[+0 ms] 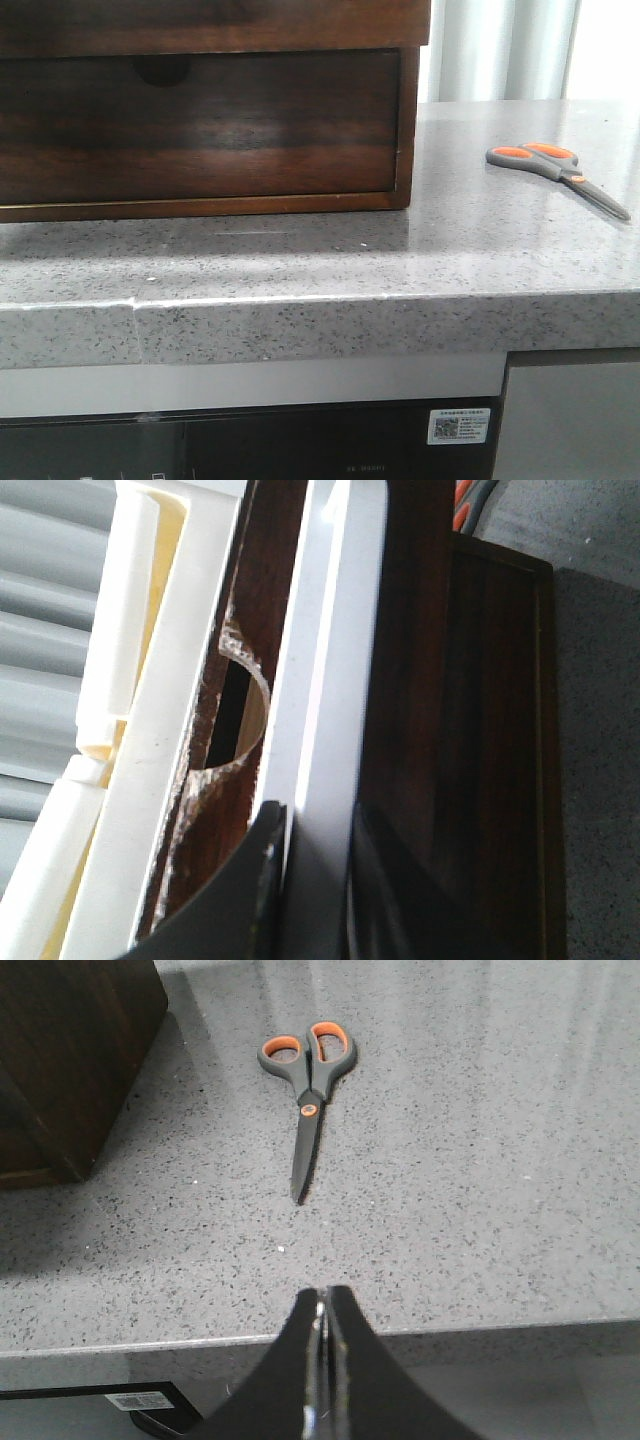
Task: Put scissors in drawer with both arms
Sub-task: 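Pull the drawer open toward the robot with the left gripper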
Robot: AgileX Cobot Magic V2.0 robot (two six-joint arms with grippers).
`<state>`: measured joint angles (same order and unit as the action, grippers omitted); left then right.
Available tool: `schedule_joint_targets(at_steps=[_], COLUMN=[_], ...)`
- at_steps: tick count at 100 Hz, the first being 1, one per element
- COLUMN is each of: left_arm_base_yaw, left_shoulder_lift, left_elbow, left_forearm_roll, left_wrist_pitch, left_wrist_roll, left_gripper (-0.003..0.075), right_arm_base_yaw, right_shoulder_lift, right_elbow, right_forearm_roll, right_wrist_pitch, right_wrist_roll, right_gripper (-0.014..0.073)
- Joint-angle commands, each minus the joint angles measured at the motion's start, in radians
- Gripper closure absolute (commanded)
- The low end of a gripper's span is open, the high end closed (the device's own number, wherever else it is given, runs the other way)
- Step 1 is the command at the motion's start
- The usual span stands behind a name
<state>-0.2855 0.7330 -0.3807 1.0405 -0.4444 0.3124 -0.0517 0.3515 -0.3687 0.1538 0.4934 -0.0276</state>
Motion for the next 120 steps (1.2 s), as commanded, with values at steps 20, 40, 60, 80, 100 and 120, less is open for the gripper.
schedule_joint_targets(at_steps=[20,40,60,80,100,120], left_arm_base_yaw=[0.005,0.005,0.005,0.005,0.005,0.005], left_shoulder_lift=[-0.071,-0.071,-0.071,-0.071,-0.071,-0.071], left_elbow=[-0.028,-0.028,-0.028,-0.028,-0.028,-0.026], left_forearm_roll=[-0.147,-0.147,-0.147,-0.147,0.022,0.055], left_wrist_pitch=[-0.054,-0.054,-0.054,-0.065,-0.072,-0.086], left_wrist_roll=[-0.057,-0.057,-0.057,-0.087,-0.240,-0.291], left_gripper=[0.0716,0.0592,0.0428,0.0425,0.0425,0.0425], right_arm_base_yaw=[0.001,0.001,0.001,0.001,0.001,0.001], right_shoulder_lift=[0.016,0.016,0.016,0.016,0.016,0.016], right_elbow=[-0.026,-0.026,-0.026,-0.026,-0.026,-0.026], right_forearm_roll=[0.004,0.004,0.004,0.004,0.004,0.004], right_wrist_pitch=[-0.080,-0.080,-0.080,-0.076,-0.076,-0.076], right_wrist_roll=[-0.009,-0.009,-0.009,-0.009,-0.009,-0.009], right_gripper=[0.0699,0.0699,0.0699,0.0699,0.0699,0.0699])
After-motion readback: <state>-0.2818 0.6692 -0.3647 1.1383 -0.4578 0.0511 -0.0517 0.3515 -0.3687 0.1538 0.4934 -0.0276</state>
